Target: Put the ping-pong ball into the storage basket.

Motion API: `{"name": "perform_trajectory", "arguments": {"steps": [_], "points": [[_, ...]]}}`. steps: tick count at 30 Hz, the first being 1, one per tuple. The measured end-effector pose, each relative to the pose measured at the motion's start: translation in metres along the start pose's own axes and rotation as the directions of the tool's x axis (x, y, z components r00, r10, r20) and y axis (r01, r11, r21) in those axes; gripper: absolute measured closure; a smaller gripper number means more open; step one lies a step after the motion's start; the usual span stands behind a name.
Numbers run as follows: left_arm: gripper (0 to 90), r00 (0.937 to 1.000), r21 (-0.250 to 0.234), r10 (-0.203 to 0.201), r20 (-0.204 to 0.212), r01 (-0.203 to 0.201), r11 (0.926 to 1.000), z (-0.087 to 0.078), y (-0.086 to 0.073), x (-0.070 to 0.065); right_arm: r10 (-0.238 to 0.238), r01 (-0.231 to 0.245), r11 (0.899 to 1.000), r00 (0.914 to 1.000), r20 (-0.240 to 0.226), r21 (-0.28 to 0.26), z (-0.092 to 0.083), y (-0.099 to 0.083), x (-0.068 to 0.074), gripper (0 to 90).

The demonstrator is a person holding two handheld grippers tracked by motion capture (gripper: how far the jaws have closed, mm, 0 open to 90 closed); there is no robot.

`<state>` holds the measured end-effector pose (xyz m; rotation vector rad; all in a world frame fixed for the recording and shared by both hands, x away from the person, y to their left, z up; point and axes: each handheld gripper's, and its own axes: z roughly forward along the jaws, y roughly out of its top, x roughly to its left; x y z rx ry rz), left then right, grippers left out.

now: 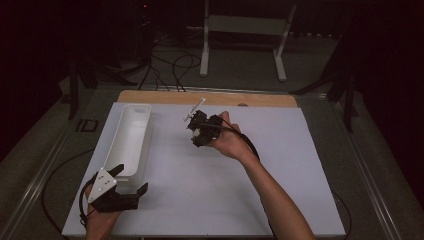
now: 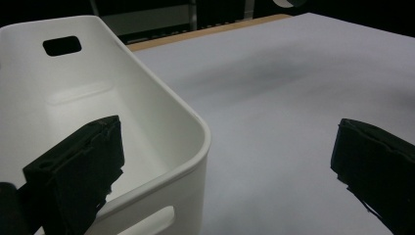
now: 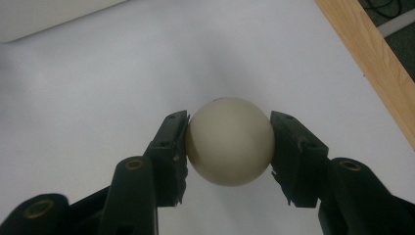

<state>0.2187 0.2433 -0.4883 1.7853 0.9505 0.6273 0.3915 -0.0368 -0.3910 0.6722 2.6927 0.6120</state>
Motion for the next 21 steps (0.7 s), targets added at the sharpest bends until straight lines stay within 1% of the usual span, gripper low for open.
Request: {"name": "perform_trajectory", "arguments": {"steps": [4,7,9,21], "points": [[0.0,1.0,0.0,0.0,0.0,0.0,1.0,-0.0001,0.0,0.0001,0.002,-0.002,1.0,1.0,-0.002,-0.006,-0.0013,0.0018,0.0011,50.3],[0.0,1.0,0.001,0.001,0.0,-0.001,1.0,-0.0001,0.0,0.0,-0.006,0.006,1.0,1.0,-0.001,-0.008,-0.0016,0.003,0.0012,50.3],[0.0,1.0,0.001,0.0,0.0,0.0,1.0,-0.0002,0.0001,0.0,-0.001,0.001,1.0,1.0,-0.002,-0.008,-0.0016,0.0041,0.0018,50.3],[0.0,1.0,-0.001,-0.002,0.0,0.002,1.0,-0.0001,-0.0001,-0.0002,-0.014,0.014,1.0,0.9999,-0.004,-0.012,-0.0028,0.0095,0.0041,50.3]]}}
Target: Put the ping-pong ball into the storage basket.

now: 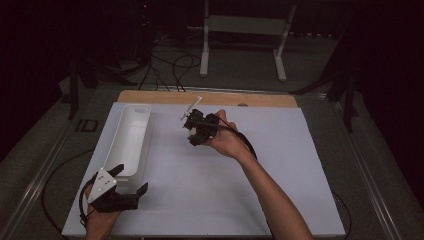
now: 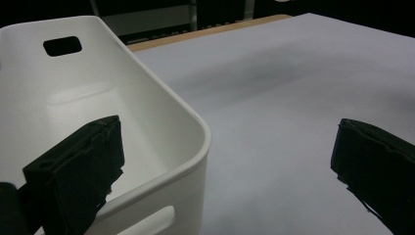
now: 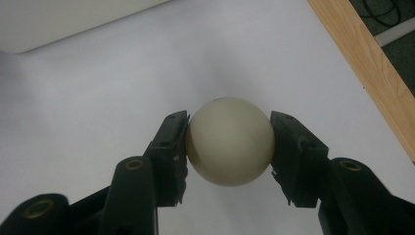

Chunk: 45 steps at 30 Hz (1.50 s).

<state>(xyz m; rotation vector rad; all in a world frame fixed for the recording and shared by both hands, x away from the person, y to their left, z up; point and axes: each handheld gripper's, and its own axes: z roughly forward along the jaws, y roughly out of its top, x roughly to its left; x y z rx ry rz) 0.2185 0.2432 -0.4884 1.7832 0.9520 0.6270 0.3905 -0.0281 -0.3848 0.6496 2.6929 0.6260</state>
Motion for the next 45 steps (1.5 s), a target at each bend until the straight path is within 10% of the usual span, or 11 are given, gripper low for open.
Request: {"name": "perform_trajectory", "arguments": {"steps": [45], "points": [[0.0,1.0,-0.004,-0.002,0.005,0.003,1.0,0.0,0.0,0.001,-0.031,0.031,0.999,0.9994,-0.015,-0.028,-0.002,0.027,0.006,50.3]]}}
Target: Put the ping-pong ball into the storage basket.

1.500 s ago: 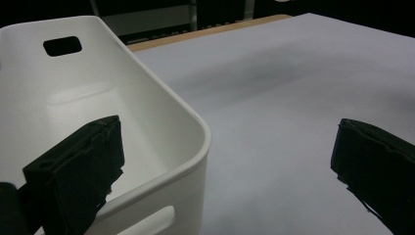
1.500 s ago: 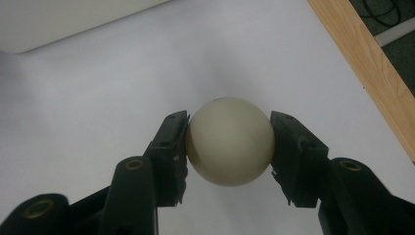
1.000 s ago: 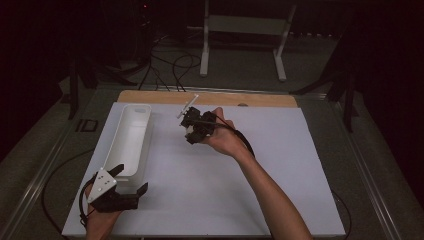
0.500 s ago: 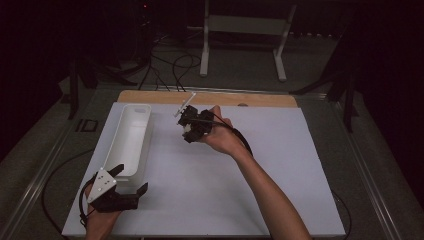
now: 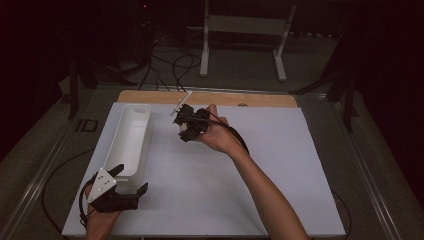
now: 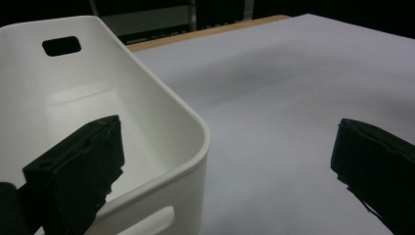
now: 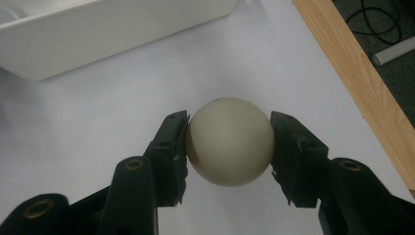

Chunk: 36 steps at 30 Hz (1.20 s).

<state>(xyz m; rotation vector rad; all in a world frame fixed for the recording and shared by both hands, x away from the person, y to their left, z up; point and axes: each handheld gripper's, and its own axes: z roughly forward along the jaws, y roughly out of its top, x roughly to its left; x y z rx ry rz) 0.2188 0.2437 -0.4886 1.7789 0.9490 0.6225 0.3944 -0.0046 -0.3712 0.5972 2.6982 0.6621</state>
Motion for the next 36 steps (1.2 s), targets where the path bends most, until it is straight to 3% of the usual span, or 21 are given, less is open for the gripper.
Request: {"name": "perform_trajectory", "arguments": {"steps": [36], "points": [[0.0,1.0,-0.002,0.0,0.003,0.0,1.0,0.0,0.0,0.001,-0.036,0.036,0.999,0.9993,-0.014,-0.018,0.002,0.028,0.01,50.3]]}}
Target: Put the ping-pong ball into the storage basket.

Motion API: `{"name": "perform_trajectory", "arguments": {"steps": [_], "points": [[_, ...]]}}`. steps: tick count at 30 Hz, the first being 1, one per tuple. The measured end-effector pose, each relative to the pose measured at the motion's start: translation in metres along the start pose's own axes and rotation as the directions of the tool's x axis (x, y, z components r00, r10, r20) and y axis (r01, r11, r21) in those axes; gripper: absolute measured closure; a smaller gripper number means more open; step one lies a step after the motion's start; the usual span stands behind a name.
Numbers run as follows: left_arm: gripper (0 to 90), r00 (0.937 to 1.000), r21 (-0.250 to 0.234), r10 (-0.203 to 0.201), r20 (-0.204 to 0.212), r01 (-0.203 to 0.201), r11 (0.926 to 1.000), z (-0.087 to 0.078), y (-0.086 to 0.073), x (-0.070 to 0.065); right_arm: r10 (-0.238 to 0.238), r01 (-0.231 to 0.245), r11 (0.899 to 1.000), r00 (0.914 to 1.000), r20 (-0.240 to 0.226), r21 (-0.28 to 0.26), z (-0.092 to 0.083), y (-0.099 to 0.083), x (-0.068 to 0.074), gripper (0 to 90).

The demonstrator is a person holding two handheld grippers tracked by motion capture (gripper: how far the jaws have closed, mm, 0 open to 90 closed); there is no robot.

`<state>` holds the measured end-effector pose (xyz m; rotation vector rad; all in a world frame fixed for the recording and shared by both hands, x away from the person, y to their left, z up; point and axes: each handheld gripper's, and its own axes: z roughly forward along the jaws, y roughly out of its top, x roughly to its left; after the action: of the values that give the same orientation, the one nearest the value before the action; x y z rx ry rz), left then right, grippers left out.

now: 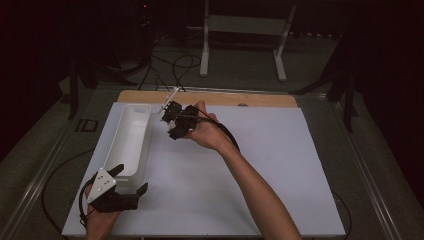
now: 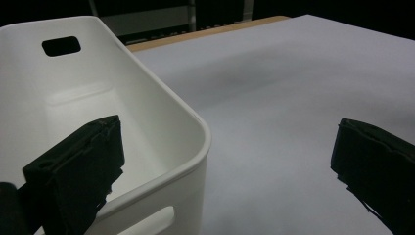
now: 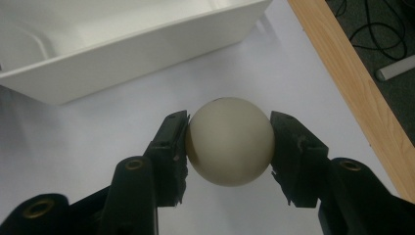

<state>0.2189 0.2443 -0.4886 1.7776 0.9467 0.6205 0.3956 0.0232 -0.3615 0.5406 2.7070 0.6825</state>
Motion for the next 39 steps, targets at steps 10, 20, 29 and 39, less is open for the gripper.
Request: {"name": "perform_trajectory", "arguments": {"steps": [10,20,29,39], "points": [[0.0,1.0,0.0,0.0,0.001,0.0,1.0,0.0,0.0,0.0,-0.013,0.013,1.0,0.9998,-0.013,-0.007,0.003,0.008,0.005,50.3],[0.0,1.0,-0.001,-0.001,0.0,0.001,1.0,0.0,0.0,0.0,-0.011,0.011,1.0,0.9998,-0.016,-0.01,0.004,0.014,0.004,50.4],[0.0,1.0,-0.001,-0.001,0.0,0.001,1.0,0.0,0.0,0.0,-0.01,0.009,1.0,0.9997,-0.024,-0.015,0.007,0.02,0.006,50.3],[0.0,1.0,-0.001,0.0,0.0,0.0,1.0,0.0,0.0,0.0,0.001,-0.001,1.0,0.9994,-0.035,-0.019,0.009,0.025,0.007,50.4]]}}
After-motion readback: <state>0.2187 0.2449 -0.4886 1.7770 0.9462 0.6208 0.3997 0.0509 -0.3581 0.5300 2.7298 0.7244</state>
